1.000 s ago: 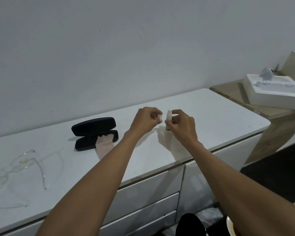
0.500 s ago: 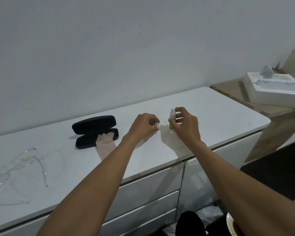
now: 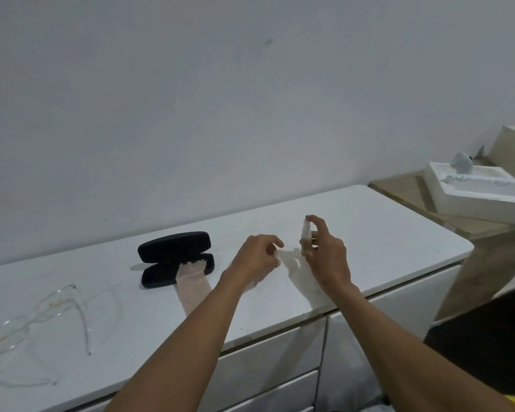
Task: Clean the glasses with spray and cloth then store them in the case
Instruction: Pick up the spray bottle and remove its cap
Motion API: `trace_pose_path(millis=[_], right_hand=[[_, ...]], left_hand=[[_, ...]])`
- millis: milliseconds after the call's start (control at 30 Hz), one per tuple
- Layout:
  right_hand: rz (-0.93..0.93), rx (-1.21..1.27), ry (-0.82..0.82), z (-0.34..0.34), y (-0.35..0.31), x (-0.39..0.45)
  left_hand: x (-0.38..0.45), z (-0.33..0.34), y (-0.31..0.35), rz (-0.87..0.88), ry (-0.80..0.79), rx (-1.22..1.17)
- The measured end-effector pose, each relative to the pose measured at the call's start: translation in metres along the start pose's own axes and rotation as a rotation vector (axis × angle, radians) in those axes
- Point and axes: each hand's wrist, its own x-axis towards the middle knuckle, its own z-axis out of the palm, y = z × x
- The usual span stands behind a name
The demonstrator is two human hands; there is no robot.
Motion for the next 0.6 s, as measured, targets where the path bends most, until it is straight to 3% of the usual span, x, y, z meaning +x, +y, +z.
trace_pose_path(millis=[233,600], right_hand=[[-0.095,0.018,0.054,-0.003,-0.021,0.007],[-0.277,0.232,-0.052,0.038,-0.135,-0.016]], left_hand=[[-0.009,-0.028,0.002,0.080,0.065,0.055],[-0.117,-0.152,-0.035,0.016,0.433,0.086]])
